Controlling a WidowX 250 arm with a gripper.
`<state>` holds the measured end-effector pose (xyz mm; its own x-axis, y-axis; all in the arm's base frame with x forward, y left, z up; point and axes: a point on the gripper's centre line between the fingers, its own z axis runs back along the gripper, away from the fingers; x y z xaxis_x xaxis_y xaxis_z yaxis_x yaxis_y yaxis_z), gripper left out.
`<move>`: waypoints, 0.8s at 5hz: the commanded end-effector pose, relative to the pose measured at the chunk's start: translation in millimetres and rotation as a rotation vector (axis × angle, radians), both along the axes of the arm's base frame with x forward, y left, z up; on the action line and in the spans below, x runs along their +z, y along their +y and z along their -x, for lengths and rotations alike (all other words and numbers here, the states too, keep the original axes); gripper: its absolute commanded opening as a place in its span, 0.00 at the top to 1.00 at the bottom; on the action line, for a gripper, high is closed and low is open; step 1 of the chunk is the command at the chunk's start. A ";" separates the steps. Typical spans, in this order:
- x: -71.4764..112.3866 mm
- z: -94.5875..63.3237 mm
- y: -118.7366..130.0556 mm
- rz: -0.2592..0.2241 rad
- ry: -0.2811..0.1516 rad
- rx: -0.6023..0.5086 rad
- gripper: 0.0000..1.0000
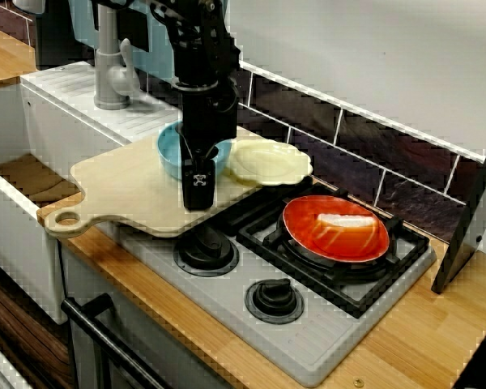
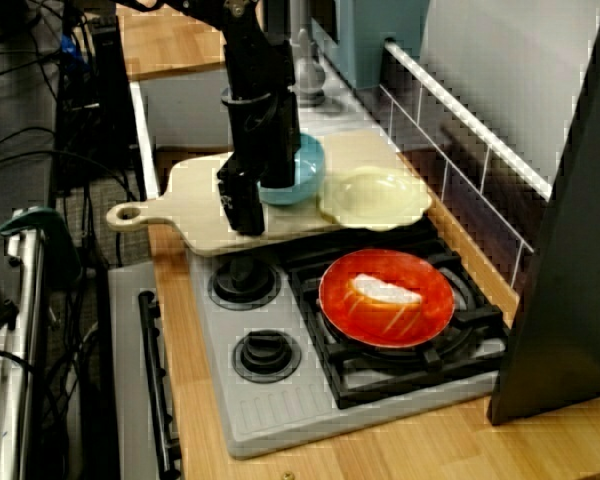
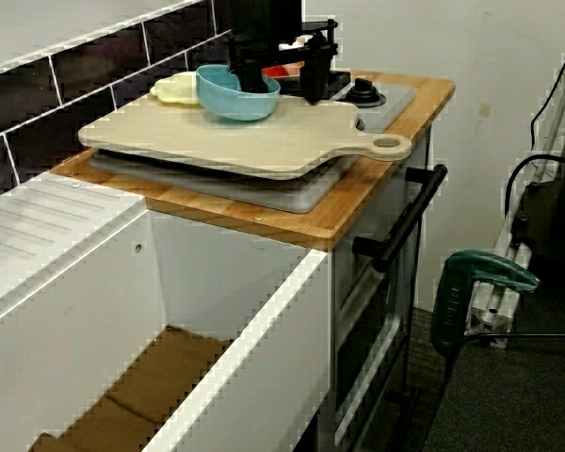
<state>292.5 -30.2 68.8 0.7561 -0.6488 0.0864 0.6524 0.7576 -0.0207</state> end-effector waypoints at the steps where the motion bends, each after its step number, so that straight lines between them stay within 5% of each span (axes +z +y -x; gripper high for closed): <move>1: 32.2 16.2 -1.8 0.017 -0.067 -0.020 0.00; 4: 30.9 42.3 12.7 0.004 -0.068 -0.007 0.00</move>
